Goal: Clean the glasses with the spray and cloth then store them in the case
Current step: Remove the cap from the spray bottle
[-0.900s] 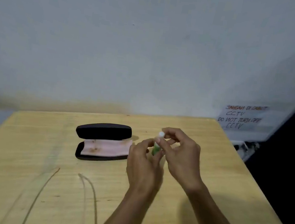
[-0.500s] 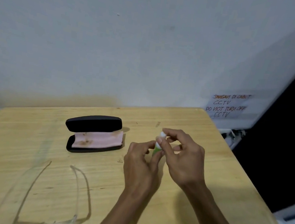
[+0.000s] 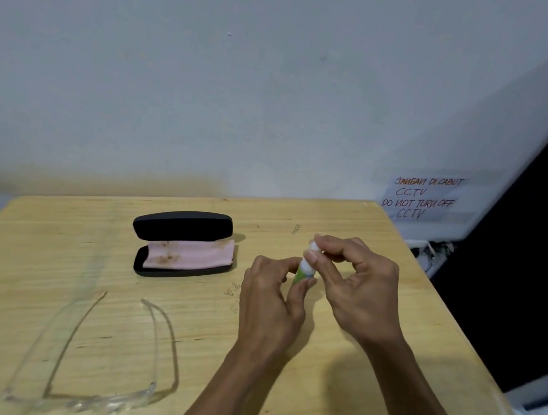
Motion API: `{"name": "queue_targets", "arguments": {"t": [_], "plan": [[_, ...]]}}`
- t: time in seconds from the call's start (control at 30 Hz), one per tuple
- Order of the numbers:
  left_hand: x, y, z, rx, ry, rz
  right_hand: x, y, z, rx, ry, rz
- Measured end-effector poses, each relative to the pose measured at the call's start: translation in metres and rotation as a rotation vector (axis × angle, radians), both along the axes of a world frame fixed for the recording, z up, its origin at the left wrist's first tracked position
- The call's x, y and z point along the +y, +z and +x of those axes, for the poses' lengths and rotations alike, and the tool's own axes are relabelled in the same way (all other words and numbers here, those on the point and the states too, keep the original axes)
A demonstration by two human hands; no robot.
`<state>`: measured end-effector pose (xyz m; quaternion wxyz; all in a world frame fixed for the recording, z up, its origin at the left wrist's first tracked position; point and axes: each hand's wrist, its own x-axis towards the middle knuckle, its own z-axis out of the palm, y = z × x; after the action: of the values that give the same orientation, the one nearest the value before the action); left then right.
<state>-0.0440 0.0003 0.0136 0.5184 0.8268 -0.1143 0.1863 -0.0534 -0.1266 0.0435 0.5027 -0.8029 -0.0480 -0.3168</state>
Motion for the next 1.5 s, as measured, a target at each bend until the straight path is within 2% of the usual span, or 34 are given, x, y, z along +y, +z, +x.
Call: {"name": "queue_targets", "arguments": {"t": [0.37, 0.53, 0.67, 0.77, 0.93, 1.07, 1.13, 1.37, 1.5], "plan": [[0.008, -0.002, -0.002, 0.002, -0.037, 0.023, -0.003, -0.001, -0.003, 0.014, 0.072, 0.031], [0.009, 0.001, -0.003, -0.015, -0.019, 0.034, 0.007, -0.006, -0.006, -0.08, -0.018, -0.012], [0.013, -0.002, -0.006, -0.009, -0.04, 0.032, 0.005, 0.005, -0.007, 0.017, 0.086, 0.149], [0.019, -0.009, -0.011, 0.007, -0.029, 0.002, -0.006, 0.032, -0.007, -0.043, 0.12, 0.242], [0.017, 0.002, -0.007, 0.001, -0.004, -0.025, -0.01, 0.041, -0.01, -0.056, -0.001, 0.166], [0.024, 0.002, -0.005, 0.065, 0.032, -0.059, -0.013, 0.001, -0.018, 0.07, -0.224, 0.159], [0.026, -0.001, -0.007, 0.11, 0.035, -0.053, -0.015, -0.023, -0.022, 0.161, -0.305, 0.081], [0.024, -0.008, -0.012, 0.127, 0.029, -0.043, -0.021, -0.065, -0.023, 0.311, -0.4, -0.224], [0.023, -0.004, -0.013, 0.119, 0.038, -0.031, -0.02, -0.069, -0.023, 0.343, -0.432, -0.268]]}}
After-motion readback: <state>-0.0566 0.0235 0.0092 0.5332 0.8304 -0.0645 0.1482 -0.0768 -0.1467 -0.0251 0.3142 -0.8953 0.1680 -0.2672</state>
